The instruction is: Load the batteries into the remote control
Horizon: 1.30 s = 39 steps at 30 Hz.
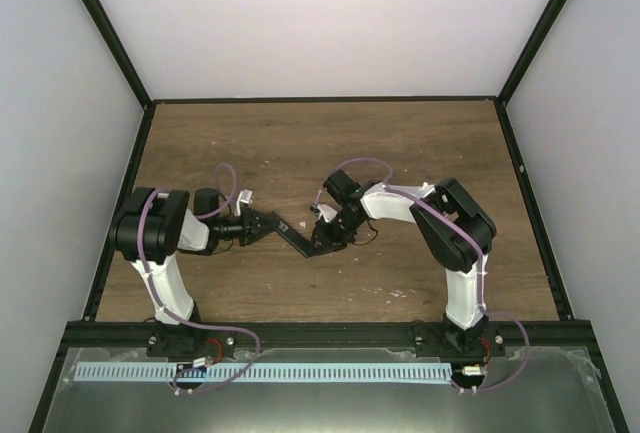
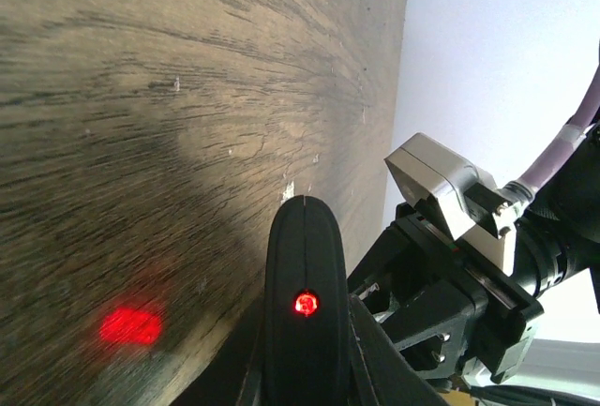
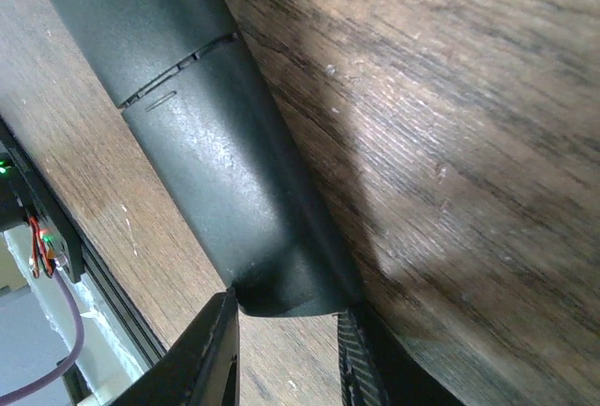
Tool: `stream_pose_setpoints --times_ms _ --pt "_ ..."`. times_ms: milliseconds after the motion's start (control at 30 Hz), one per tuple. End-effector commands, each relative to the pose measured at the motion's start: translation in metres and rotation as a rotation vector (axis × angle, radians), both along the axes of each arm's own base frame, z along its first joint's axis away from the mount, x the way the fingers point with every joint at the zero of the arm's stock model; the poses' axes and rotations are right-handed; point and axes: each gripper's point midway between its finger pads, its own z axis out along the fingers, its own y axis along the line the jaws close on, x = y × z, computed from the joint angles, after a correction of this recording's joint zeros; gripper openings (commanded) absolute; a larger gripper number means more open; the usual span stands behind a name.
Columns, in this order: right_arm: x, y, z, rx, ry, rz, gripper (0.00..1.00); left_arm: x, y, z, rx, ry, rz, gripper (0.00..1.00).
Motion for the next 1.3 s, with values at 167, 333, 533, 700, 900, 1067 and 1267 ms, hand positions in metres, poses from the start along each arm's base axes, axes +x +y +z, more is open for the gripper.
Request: stream_pose_setpoints --times_ms 167,333,533,700,900,1067,1267 --pt "0.029 0.01 -0.009 0.011 -0.088 -0.028 0.21 -0.005 -0.004 -0.004 0.002 -0.012 -0.021 0.0" --pt "0.031 0.01 -0.014 0.007 -0.087 -0.033 0.21 -0.006 -0.006 -0.005 -0.001 -0.007 -0.026 0.0" --pt "0.037 0.012 -0.019 0.003 -0.099 -0.037 0.2 -0.007 -0.007 -0.007 0.0 -0.001 -0.029 0.0" --pt "0.041 0.013 -0.024 0.001 -0.103 -0.038 0.18 -0.009 -0.008 -0.008 -0.001 0.005 -0.035 0.0" --pt "0.043 0.013 -0.032 -0.007 -0.103 -0.046 0.16 -0.009 -0.009 -0.009 -0.002 0.01 -0.037 0.0" --pt "0.049 0.014 -0.037 -0.024 -0.12 -0.059 0.16 -0.01 -0.01 -0.01 -0.005 0.013 -0.043 0.0" --pt "0.058 0.016 -0.039 -0.035 -0.141 -0.065 0.17 -0.011 -0.011 -0.011 -0.006 0.017 -0.046 0.0"
